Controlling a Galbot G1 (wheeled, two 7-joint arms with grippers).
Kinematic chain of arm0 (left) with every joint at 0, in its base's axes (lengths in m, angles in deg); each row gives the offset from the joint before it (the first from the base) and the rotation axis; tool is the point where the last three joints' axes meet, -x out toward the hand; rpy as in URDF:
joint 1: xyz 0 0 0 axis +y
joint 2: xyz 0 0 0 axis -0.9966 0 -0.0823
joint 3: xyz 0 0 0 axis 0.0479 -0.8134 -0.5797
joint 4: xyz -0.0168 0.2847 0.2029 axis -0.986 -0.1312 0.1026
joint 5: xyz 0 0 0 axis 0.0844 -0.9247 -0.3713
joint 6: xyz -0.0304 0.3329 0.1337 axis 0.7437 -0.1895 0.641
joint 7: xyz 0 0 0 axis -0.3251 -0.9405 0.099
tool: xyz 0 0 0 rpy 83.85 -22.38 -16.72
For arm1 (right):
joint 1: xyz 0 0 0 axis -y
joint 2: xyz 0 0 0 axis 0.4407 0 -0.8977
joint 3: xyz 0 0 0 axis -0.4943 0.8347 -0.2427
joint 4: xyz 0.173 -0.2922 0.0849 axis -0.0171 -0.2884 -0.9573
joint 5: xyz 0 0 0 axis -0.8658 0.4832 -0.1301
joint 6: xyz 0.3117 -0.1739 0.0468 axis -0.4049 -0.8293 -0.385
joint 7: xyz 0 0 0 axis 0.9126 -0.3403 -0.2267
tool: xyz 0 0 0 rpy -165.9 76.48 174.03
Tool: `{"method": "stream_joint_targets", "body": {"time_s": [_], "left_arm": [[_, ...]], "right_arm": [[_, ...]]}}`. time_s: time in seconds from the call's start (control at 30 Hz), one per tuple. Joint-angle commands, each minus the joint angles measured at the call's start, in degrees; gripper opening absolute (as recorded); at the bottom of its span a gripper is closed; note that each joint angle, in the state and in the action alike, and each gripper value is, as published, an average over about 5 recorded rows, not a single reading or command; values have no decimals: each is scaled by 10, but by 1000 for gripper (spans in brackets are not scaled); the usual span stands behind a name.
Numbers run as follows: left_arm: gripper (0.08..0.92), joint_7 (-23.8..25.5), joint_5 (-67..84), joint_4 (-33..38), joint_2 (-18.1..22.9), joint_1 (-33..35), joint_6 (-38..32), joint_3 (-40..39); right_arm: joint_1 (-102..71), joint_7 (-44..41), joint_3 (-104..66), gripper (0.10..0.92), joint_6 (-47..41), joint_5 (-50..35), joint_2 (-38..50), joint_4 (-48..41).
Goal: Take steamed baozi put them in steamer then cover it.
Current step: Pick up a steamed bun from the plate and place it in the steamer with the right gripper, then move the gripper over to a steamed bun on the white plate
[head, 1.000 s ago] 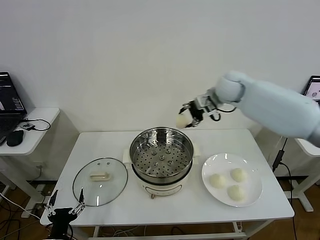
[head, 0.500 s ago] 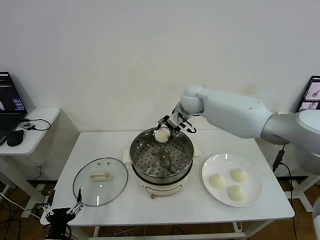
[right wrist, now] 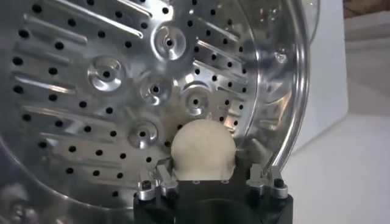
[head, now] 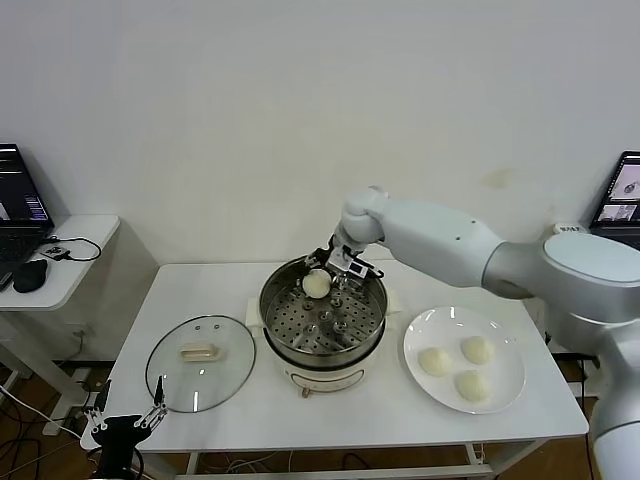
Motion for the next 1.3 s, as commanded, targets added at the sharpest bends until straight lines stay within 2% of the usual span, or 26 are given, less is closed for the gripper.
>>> {"method": "stream_joint_targets", "body": {"time_s": [0.03, 0.13, 0.27, 0.47, 0.73, 0.87, 1.0, 1.3], "left_arm": [[823, 0, 0, 5, 0, 2, 1, -1], [823, 0, 0, 6, 1, 2, 1, -2], [823, 0, 0, 6, 1, 3, 2, -3], [823, 1, 4, 10, -6, 4, 9, -2], [823, 1, 9, 9, -23, 2, 13, -1], [823, 1, 9, 3, -31, 0, 10, -4], [823, 2, 11, -4, -37, -3, 7, -4], [823, 3, 9, -2, -35, -6, 10, 0]], "right_arm": [[-6, 17, -5, 702, 33, 41, -11, -21], [10, 13, -3, 776, 27, 6, 1, -2], [54, -10, 4, 818, -17, -75, 35, 54], [144, -91, 38, 823, -213, -217, 154, 210], [203, -110, 70, 823, -403, -291, 371, 387], [191, -101, 77, 823, -428, -302, 480, 455], [165, -94, 85, 823, -425, -274, 541, 486], [28, -67, 46, 823, -417, -207, 558, 470]]}}
